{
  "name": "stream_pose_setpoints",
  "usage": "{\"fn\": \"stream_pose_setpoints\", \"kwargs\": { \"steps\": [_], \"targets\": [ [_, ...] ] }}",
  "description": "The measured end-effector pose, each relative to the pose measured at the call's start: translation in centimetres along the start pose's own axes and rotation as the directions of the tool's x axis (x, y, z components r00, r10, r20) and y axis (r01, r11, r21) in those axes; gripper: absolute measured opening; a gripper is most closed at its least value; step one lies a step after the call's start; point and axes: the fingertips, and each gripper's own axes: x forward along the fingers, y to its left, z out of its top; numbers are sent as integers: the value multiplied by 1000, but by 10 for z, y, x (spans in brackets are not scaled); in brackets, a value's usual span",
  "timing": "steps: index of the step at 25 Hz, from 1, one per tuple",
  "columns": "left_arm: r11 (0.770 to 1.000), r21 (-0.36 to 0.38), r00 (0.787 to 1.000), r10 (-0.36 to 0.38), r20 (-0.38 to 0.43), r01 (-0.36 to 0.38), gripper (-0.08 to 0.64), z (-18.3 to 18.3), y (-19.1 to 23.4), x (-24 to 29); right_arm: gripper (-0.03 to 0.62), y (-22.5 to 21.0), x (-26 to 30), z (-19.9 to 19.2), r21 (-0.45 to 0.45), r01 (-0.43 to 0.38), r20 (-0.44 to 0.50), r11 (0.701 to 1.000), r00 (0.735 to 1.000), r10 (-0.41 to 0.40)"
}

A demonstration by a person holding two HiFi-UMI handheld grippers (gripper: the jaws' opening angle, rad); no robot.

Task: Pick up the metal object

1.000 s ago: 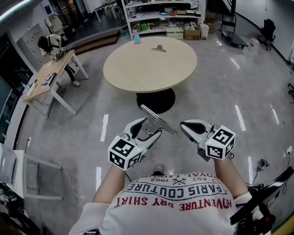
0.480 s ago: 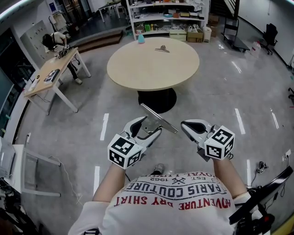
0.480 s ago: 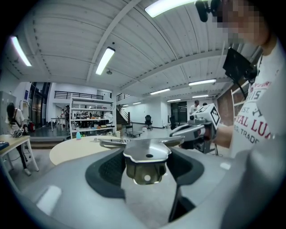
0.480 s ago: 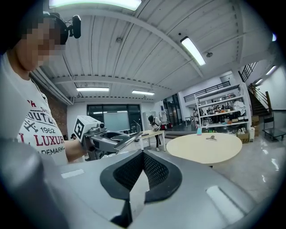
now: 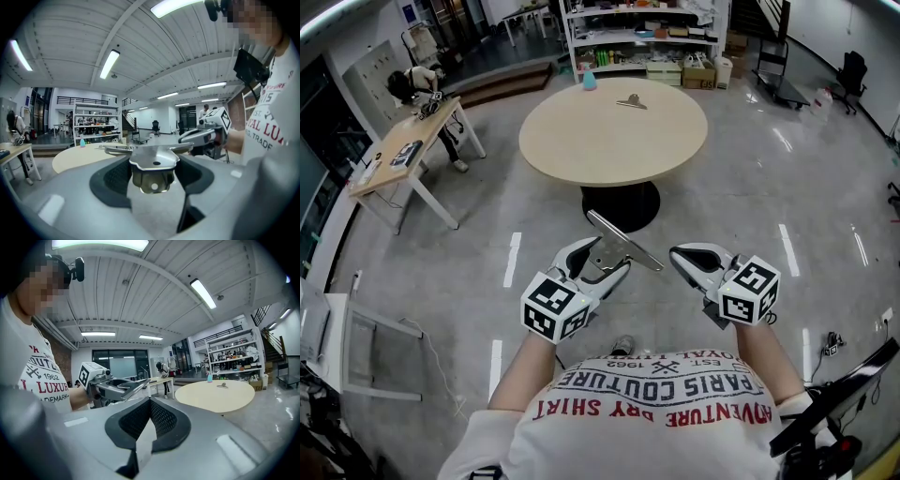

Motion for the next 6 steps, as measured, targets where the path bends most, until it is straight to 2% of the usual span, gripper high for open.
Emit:
{"fn": "stream_pose_setpoints", "kwargs": {
  "steps": [6],
  "targets": [
    [1000,1,1000,0,-2,0,284,14,-8,10,0,-11,-13,9,-2,-1,-2,1000,1000,1]
  ]
}}
